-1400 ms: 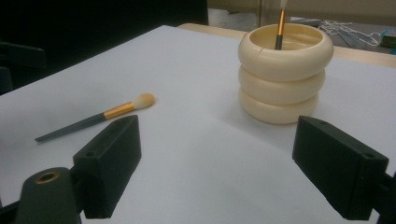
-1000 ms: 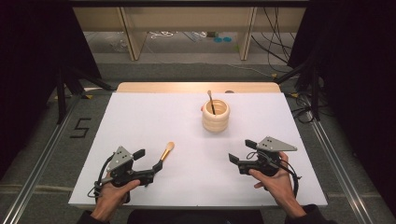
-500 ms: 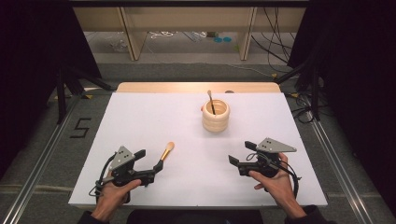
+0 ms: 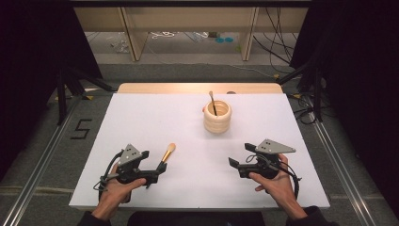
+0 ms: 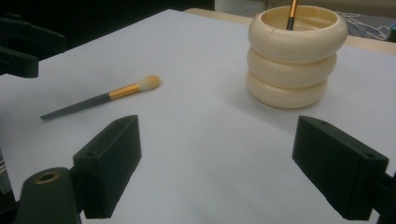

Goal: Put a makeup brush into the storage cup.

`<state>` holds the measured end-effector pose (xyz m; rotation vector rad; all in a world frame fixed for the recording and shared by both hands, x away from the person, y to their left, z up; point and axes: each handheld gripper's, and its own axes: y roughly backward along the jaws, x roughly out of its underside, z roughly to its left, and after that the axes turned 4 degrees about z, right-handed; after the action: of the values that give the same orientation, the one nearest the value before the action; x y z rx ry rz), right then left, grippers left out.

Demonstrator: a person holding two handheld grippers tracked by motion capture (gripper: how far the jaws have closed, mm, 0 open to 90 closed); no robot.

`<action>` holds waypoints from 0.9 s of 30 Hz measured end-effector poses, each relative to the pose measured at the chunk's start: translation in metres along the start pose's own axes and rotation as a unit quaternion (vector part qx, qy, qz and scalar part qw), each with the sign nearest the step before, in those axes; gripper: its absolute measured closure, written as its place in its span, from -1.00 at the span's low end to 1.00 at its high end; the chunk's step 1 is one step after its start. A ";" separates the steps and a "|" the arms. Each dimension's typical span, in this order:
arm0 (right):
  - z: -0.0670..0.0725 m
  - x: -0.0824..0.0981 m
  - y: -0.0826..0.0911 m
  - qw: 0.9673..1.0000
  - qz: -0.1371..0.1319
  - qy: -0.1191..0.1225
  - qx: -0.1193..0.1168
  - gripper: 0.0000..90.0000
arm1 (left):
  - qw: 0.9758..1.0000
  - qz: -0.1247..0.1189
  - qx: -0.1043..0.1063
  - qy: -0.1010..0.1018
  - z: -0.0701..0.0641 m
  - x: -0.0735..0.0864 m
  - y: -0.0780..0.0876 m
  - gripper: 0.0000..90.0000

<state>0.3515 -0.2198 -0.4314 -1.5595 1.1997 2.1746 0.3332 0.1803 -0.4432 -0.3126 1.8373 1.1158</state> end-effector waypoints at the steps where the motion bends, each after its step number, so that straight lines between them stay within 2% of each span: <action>1: 0.000 0.000 0.000 1.000 0.002 0.000 0.000 -0.64 | 1.000 0.008 -0.002 -0.004 0.001 -0.001 -0.002 -0.65; 2: 0.000 0.000 0.001 1.000 0.011 -0.001 0.000 -0.64 | 1.000 0.016 -0.007 -0.014 0.002 -0.003 -0.003 -0.65; 3: 0.000 0.001 0.001 1.000 0.012 -0.002 0.000 -0.64 | 0.999 0.031 -0.013 -0.026 0.003 -0.004 -0.004 -0.65; 6: 0.000 0.001 0.002 1.000 0.010 -0.002 0.001 -0.64 | 0.997 0.056 -0.016 -0.047 0.004 -0.009 -0.009 -0.65; 13: 0.000 0.001 0.000 1.000 0.014 0.001 -0.003 -0.64 | 0.993 0.092 -0.014 -0.072 0.004 -0.019 -0.017 -0.63; 14: 0.000 0.002 -0.001 1.000 0.011 0.000 -0.003 -0.64 | 0.993 0.092 -0.013 -0.070 0.004 -0.020 -0.019 -0.64; 17: 0.000 0.002 0.000 1.000 0.016 0.002 -0.003 -0.64 | 0.990 0.113 -0.011 -0.089 0.008 -0.023 -0.020 -0.64; 19: 0.000 0.002 0.000 1.000 0.018 0.002 -0.006 -0.63 | 0.989 0.121 -0.014 -0.085 0.009 -0.024 -0.022 -0.64; 21: 0.001 0.002 0.000 1.000 0.018 0.002 -0.005 -0.63 | 0.985 0.136 -0.018 -0.101 0.011 -0.026 -0.025 -0.63; 23: 0.001 0.002 -0.001 1.000 0.023 0.004 -0.009 -0.63 | 0.986 0.141 -0.018 -0.089 0.012 -0.026 -0.030 -0.62; 27: 0.001 0.002 -0.001 1.000 0.022 0.004 -0.011 -0.63 | 0.983 0.160 -0.015 -0.086 0.014 -0.027 -0.036 -0.54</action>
<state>0.3507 -0.2192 -0.4332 -1.5650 1.2289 2.2181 0.3780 0.1650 -0.4439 0.0649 1.7560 1.3459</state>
